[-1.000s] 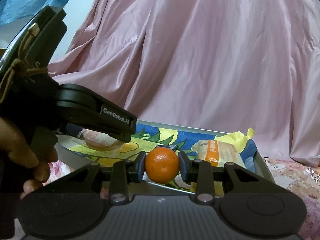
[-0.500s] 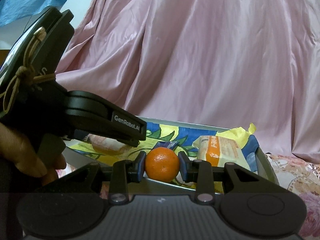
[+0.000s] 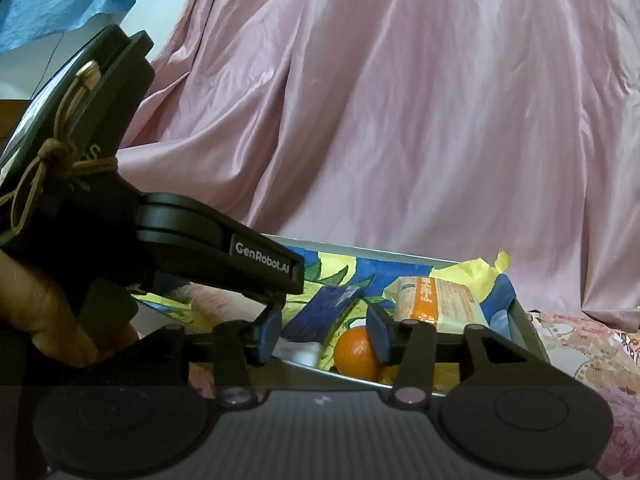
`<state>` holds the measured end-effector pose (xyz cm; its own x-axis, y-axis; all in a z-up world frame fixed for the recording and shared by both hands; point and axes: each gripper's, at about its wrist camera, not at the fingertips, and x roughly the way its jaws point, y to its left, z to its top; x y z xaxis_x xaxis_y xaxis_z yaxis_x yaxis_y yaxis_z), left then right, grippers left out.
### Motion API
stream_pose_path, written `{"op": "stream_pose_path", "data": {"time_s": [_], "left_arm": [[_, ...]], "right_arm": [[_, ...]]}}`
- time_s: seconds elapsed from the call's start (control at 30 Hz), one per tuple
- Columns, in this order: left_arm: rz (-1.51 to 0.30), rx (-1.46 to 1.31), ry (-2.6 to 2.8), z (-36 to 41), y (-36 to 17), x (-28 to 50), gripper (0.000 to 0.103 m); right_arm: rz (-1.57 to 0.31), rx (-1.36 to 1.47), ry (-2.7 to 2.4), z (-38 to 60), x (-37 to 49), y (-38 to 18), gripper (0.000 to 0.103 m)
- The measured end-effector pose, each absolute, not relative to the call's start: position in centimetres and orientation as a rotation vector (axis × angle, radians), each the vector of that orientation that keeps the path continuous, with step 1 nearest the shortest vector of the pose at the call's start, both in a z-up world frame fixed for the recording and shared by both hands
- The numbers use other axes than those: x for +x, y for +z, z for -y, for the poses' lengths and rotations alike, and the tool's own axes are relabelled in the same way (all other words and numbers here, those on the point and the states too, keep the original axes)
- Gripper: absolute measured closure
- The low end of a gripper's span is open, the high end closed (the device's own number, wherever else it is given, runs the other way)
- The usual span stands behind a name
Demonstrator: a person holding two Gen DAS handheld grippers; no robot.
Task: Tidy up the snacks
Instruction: 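Open left tool dropping biscuit into tray while right releases the orange there, then withdraw the left tool while right tool moves toward the orange-red snack packet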
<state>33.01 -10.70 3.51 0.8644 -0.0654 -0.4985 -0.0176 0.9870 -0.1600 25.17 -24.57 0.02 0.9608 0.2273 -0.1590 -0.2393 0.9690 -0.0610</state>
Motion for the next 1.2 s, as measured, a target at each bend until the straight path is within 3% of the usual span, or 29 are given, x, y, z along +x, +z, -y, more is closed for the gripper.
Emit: {"op": "stream_pose_path", "data": {"time_s": [0.2,0.33,0.5,1.2], "left_arm": [[-0.496,-0.17,0.002,9.9,4.2,31.9,0.006],[-0.468,-0.161,0.027,9.1,4.9,30.7,0.001],[-0.439,-0.157,0.043,8.0,6.0,29.0,0.001],[-0.393,-0.156,0.044,4.7,7.5,19.5,0.001]], "right_arm": [[-0.138,-0.083,0.24,24.6,24.9,0.0,0.031],[-0.116,-0.08,0.254,24.6,24.4,0.3,0.011],[-0.064,-0.099,0.257,24.3,23.4,0.7,0.0],[0.011,-0.143,0.242,25.4,15.2,3.3,0.0]]}}
